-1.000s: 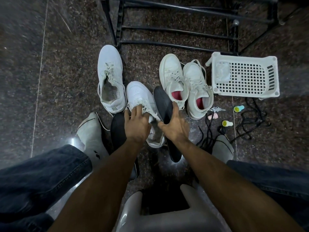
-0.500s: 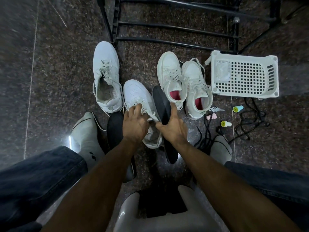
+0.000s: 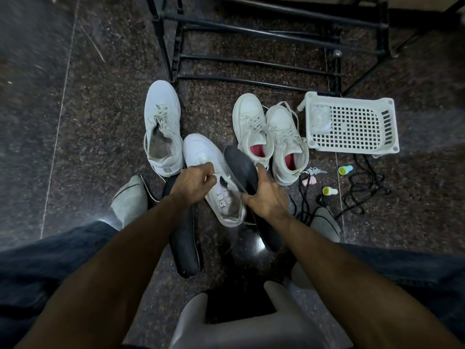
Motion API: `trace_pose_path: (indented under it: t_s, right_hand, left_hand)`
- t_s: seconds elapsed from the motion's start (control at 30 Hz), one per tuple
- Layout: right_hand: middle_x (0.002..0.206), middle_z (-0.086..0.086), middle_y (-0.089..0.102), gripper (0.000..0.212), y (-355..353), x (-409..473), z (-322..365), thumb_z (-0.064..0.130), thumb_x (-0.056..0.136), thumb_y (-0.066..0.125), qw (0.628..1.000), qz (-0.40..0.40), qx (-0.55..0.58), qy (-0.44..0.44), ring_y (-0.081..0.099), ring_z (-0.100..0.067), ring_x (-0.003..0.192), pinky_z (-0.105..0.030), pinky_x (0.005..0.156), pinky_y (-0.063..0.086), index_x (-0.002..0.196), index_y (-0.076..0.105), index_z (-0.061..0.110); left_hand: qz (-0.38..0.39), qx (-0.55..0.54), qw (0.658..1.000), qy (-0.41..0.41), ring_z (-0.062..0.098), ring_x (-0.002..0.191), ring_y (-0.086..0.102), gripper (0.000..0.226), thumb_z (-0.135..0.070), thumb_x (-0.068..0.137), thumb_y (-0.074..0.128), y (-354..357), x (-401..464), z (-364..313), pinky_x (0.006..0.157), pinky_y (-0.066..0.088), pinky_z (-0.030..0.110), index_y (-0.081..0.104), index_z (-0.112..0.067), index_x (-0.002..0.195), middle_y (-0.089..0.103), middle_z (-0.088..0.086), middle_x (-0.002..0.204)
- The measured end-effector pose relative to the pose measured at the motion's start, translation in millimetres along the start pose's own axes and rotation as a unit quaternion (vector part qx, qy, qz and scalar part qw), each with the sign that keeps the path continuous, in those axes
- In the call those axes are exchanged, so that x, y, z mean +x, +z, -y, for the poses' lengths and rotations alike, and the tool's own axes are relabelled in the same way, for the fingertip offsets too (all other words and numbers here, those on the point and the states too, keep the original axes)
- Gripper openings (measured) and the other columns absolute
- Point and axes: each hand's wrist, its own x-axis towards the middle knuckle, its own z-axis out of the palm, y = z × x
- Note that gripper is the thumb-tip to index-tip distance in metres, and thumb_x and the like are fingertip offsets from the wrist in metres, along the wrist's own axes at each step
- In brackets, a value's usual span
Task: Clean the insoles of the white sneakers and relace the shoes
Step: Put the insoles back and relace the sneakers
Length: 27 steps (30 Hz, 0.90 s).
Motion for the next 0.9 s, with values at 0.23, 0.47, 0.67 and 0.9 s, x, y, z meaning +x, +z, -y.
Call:
trace_pose_path:
  t_s: [0.23,0.47,0.67,0.9]
  right_hand:
    - [0.15,-0.002,0.038,0.09,-24.0,-46.9,-30.9,0.047,0.08,0.066,0.957,0.077,-0.252,-0.117,0.06,-0.032,0.11,-0.039,0.09,0.048,0.149,0.012,0.027]
    - [0.127,-0.011,0.057,0.07,-25.6,-54.6,2.1,0.051,0.084,0.058,0.92,0.084,-0.344,-0.167,0.063,-0.036,0.1,-0.039,0.08,0.048,0.14,0.032,0.018]
    - [0.116,-0.012,0.064,0.049,10.5,-47.8,44.9,0.043,0.082,0.064,0.963,0.042,-0.249,-0.097,0.062,-0.035,0.104,-0.037,0.082,0.048,0.117,0.051,0.012]
    - [0.125,-0.006,0.047,0.078,41.6,-44.7,45.0,0.05,0.076,0.071,0.98,0.002,-0.192,-0.05,0.058,-0.031,0.108,-0.042,0.076,0.051,0.133,0.03,0.015]
  left_hand:
    - [0.032,0.093,0.995,-0.006,0.036,0.076,0.058,0.018,-0.028,0.096,0.049,2.0,4.7,-1.9,0.064,0.041,0.038,0.049,-0.011,0.089,0.064,0.012,0.085]
    - [0.033,0.093,0.995,-0.026,0.036,0.08,0.058,0.018,-0.03,0.095,0.048,1.4,3.0,-4.4,0.066,0.041,0.037,0.051,-0.013,0.09,0.065,0.012,0.089]
    - [0.039,0.093,0.994,-0.038,0.035,0.08,0.059,0.016,-0.029,0.091,0.051,0.5,5.1,-5.0,0.065,0.042,0.037,0.055,-0.013,0.089,0.067,0.011,0.089]
    - [0.05,0.084,0.995,-0.035,0.031,0.079,0.06,0.014,-0.03,0.089,0.051,2.3,7.4,-1.7,0.067,0.047,0.037,0.057,-0.017,0.085,0.067,0.006,0.087]
